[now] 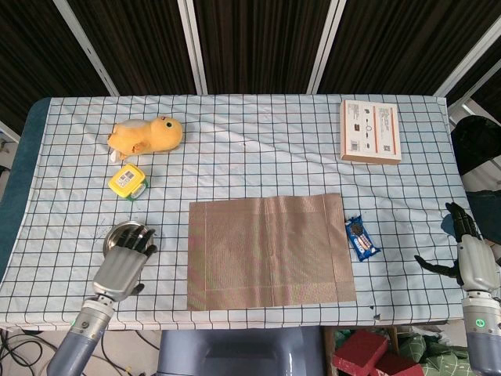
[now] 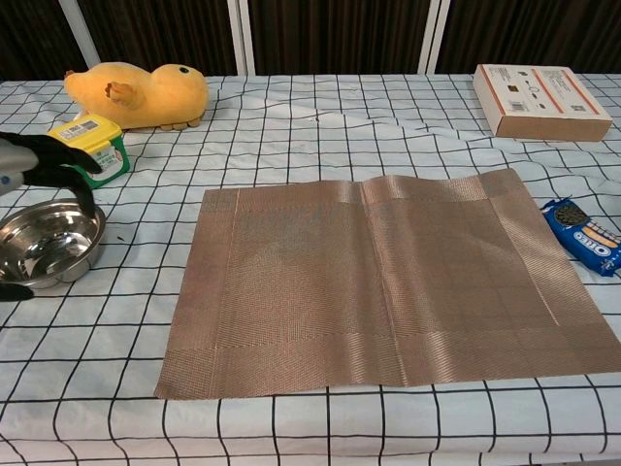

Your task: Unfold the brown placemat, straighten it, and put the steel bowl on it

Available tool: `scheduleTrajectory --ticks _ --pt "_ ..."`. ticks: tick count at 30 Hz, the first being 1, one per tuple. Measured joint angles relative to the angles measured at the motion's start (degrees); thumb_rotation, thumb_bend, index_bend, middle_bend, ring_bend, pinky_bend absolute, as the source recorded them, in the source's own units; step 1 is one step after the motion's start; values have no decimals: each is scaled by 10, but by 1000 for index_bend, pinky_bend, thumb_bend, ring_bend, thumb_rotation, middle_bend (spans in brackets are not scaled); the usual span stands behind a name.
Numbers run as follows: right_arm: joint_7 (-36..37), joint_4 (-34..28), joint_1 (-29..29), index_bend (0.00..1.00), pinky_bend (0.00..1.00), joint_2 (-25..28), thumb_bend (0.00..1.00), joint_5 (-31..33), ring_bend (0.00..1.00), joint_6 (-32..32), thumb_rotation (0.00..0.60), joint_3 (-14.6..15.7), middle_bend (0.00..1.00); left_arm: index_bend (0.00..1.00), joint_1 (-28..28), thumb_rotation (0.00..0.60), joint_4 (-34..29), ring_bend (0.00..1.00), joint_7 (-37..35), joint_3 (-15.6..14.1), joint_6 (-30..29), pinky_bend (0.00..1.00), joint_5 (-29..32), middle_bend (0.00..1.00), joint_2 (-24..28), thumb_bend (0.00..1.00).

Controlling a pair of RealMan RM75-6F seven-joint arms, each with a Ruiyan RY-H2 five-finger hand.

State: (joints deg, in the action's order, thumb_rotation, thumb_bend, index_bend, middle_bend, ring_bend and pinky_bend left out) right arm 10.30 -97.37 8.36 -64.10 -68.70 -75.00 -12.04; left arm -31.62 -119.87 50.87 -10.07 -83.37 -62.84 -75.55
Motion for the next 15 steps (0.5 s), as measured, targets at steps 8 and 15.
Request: scheduleTrajectory --ticks 8,15 --pt "-6 -1 0 0 157 -1 64 -2 0 -1 600 2 0 380 36 600 42 5 -37 -2 -5 91 29 104 19 121" --pt "-5 -2 0 0 157 -1 64 -2 0 -2 600 2 0 420 46 600 81 5 -44 6 9 91 49 120 5 169"
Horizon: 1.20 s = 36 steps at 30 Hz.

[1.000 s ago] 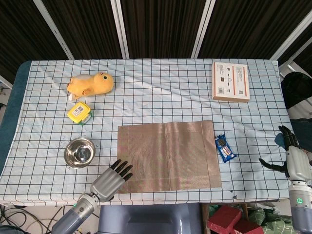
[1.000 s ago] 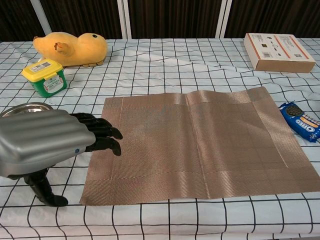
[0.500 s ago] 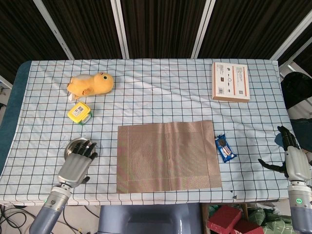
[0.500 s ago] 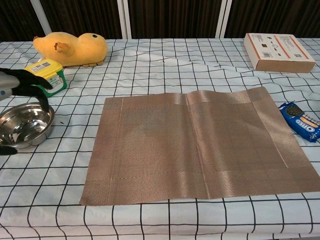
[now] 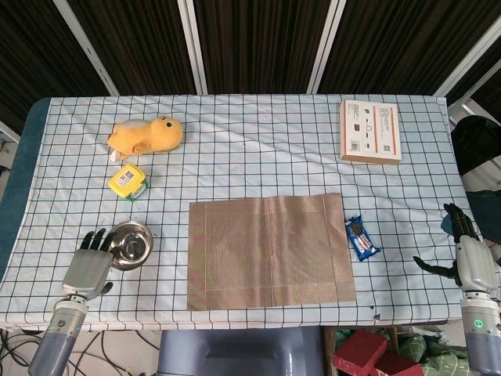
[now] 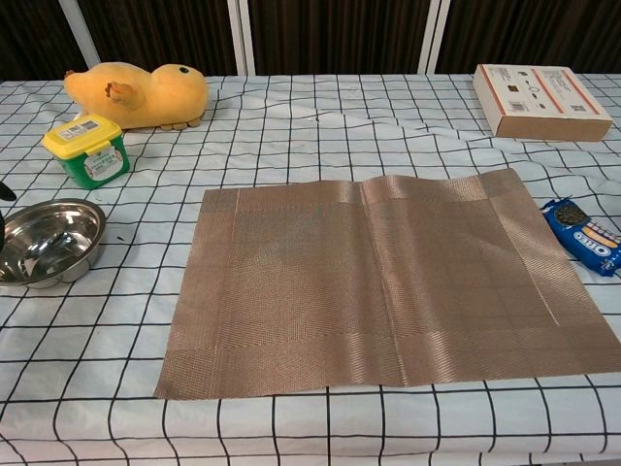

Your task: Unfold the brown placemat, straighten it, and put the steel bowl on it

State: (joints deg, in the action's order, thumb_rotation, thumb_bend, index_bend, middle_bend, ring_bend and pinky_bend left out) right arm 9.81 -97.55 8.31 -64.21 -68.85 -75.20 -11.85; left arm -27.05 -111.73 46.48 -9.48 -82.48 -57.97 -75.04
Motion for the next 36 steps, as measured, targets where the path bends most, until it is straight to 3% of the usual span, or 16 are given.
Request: scheduleTrajectory --ticks 17,22,29,36 --pt "5 0 0 0 157 2 64 3 0 2 600 -2 0 499 -18 600 109 28 3 73 65 91 46 162 -88 269" --pt "6 0 0 0 157 2 64 3 0 3 600 -2 0 543 -24 600 126 29 8 82 78 91 53 176 -101 312" --pt "7 0 0 0 157 2 65 4 0 3 600 -2 0 608 -25 600 135 49 8 86 84 101 50 205 -110 465" --pt "7 -1 0 0 157 2 65 4 0 4 600 -2 0 636 -22 600 135 49 3 88 82 101 40 226 -110 490"
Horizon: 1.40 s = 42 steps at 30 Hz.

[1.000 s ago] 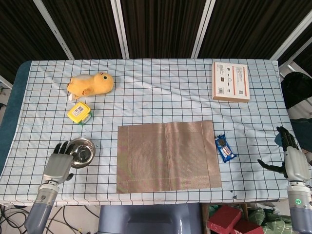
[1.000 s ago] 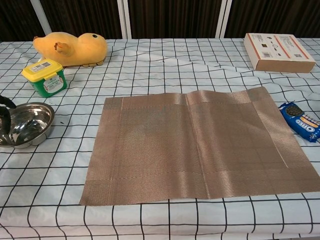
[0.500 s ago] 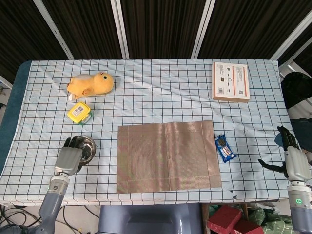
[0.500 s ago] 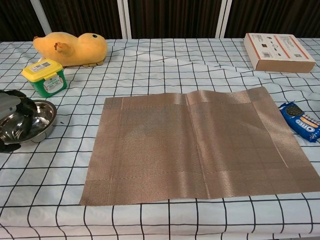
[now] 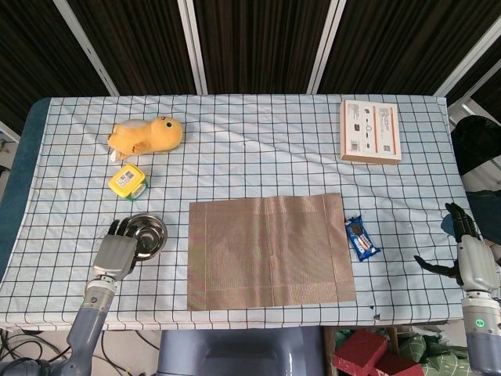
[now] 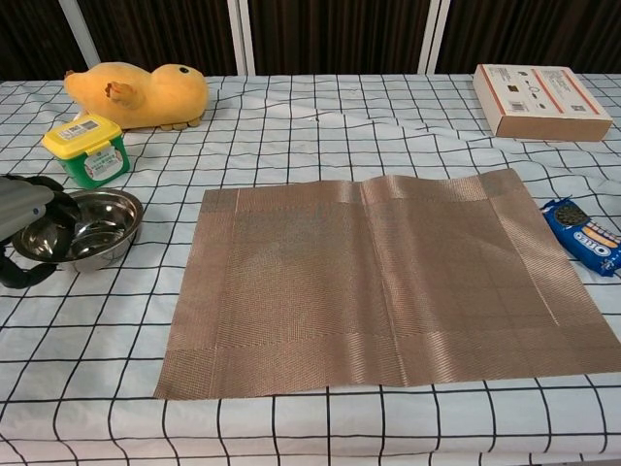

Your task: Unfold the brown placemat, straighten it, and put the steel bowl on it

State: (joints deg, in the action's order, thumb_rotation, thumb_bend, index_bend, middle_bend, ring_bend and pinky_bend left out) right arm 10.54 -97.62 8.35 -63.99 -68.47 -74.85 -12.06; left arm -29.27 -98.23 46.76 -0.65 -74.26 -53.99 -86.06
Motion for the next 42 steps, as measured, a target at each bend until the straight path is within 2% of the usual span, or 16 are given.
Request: scheduleTrajectory --ticks 11,18,24,32,39,42 --pt "0 -1 0 0 157 0 64 0 0 0 600 0 0 645 -8 600 -31 49 -7 14 -10 101 -56 232 6 490" --pt "2 -1 0 0 157 0 64 1 0 0 600 -1 0 647 -48 600 -48 49 11 56 7 101 -71 233 -4 490" --pt "3 0 0 0 157 1 64 3 0 1 600 -2 0 649 -96 600 -42 49 36 87 43 101 -69 236 -38 490" --pt "8 0 -1 0 157 2 67 5 0 1 600 -4 0 649 -162 600 25 50 57 110 101 109 -58 242 -123 490" --pt "12 2 0 0 157 3 68 7 0 5 600 -5 0 644 -201 600 103 50 54 114 134 109 -56 242 -188 483" --pt "11 2 1 0 157 3 68 6 0 6 600 -4 0 617 -212 600 128 50 47 113 146 109 -55 240 -207 451"
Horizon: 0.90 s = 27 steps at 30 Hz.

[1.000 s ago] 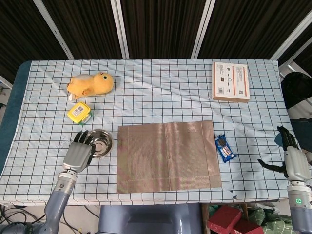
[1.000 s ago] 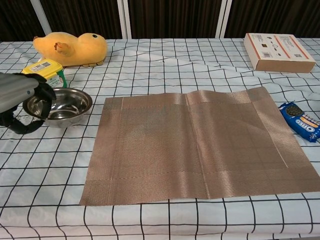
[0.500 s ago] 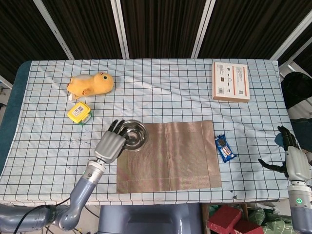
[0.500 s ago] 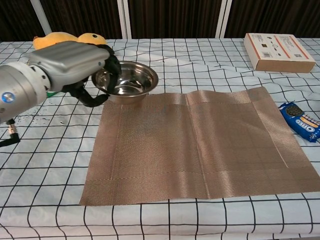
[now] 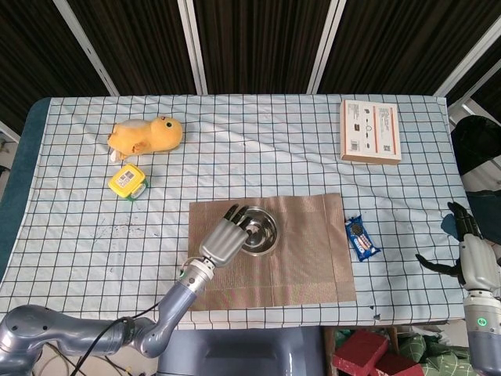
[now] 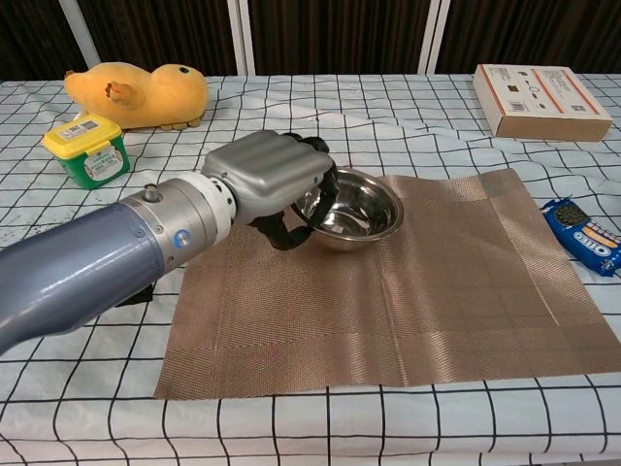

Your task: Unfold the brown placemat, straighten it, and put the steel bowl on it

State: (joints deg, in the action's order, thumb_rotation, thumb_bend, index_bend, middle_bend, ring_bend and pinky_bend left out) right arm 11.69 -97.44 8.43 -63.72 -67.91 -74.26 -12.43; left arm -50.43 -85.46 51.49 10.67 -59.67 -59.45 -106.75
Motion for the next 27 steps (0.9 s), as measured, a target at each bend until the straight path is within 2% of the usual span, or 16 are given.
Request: scheduleTrajectory --ticks 2,7,10,11,15,17,21,27 --pt "0 0 0 0 157 0 69 0 0 0 600 0 0 603 -5 600 13 50 -4 -2 6 109 0 238 -9 398" --pt "-1 1 0 0 157 -1 68 1 0 0 600 0 0 542 -13 600 35 50 -11 -8 14 109 4 211 -28 186" --pt "-2 1 0 0 157 -1 68 1 0 0 600 0 0 452 -15 600 41 50 -6 -13 16 103 7 178 -31 90" --pt "-2 1 0 0 157 -1 68 1 0 0 600 0 0 394 -15 600 42 49 -4 -14 15 98 8 159 -31 68" --pt "-2 1 0 0 157 -1 68 2 0 0 600 0 0 169 -15 600 41 44 0 -17 11 82 7 108 -29 36" --pt "-3 1 0 0 157 0 68 1 0 0 600 0 0 117 -14 600 35 40 2 -18 8 73 8 93 -26 34" --pt "-3 2 -1 0 157 0 68 -1 0 -2 600 1 0 90 -7 600 13 40 3 -20 -5 70 6 76 -13 34" --pt "-5 4 -1 0 157 0 70 -1 0 -4 600 0 0 87 21 600 -53 40 -2 -29 -50 70 -6 73 43 34"
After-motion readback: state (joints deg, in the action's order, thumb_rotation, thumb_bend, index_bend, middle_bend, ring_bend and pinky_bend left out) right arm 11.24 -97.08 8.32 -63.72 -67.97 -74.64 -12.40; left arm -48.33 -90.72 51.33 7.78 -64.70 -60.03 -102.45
